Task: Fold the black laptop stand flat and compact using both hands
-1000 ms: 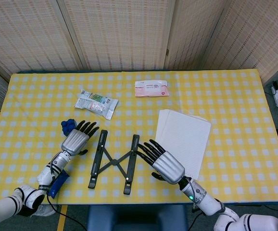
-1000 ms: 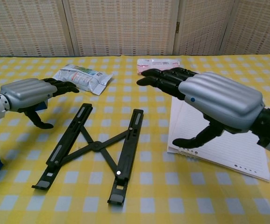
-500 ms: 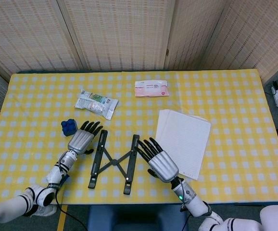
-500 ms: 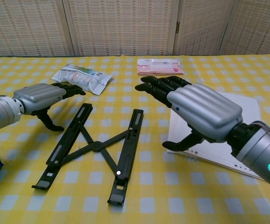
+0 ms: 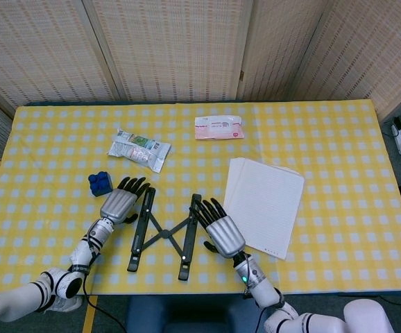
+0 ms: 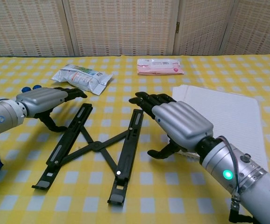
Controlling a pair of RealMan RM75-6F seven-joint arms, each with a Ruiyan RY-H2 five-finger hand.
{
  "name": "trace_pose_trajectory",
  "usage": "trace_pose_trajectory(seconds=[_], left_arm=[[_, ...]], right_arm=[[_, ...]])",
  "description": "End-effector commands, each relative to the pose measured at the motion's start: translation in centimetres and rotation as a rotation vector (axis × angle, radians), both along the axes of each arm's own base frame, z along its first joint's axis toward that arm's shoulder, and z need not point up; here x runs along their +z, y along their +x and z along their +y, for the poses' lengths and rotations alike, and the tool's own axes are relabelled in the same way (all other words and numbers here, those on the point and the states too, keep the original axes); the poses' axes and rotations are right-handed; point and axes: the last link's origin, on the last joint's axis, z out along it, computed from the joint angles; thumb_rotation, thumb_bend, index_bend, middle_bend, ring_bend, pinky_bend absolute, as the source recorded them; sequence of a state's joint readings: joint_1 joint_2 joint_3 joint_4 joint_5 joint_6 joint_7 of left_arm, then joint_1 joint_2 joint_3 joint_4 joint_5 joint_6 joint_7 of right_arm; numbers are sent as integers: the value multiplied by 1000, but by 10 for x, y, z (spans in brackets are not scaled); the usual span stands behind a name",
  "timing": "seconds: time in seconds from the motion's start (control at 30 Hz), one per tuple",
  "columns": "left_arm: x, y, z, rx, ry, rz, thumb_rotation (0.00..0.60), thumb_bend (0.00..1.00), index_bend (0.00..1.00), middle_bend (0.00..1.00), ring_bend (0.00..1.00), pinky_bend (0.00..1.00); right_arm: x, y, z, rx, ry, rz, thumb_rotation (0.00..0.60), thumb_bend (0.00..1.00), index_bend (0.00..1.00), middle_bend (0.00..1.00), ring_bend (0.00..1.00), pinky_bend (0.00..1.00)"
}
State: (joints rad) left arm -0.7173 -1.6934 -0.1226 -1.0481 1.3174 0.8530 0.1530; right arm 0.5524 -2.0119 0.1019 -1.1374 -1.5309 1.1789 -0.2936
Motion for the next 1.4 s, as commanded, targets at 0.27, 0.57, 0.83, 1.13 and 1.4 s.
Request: trace_pose_trajectory(seconds=[0.27, 0.57, 0.83, 1.13, 1.4], left_arm=[[-3, 2, -5, 44, -30, -51, 600, 249, 52, 0, 0, 10], [-7, 7, -9, 49, -50, -81, 600, 250, 56, 0, 0, 10], [-12, 12, -13, 57, -71, -106, 600, 249, 57, 0, 0, 10], [-15, 15, -14, 71, -89, -123, 600, 250, 57, 0, 0, 10], [-17, 17, -16, 88, -110, -144, 600, 250, 59, 0, 0, 10]], right_arm=[[-12, 2, -9, 34, 12, 3, 600, 249, 0, 0, 0, 0], [-17, -1, -7, 57, 11, 15, 600, 249, 0, 0, 0, 0], [-17, -4, -7, 76, 2, 25, 600, 249, 0, 0, 0, 0], [-20, -2, -5, 109, -9, 28, 600, 249, 0, 0, 0, 0], [-26, 1, -4, 148, -21, 32, 600, 249, 0, 0, 0, 0]])
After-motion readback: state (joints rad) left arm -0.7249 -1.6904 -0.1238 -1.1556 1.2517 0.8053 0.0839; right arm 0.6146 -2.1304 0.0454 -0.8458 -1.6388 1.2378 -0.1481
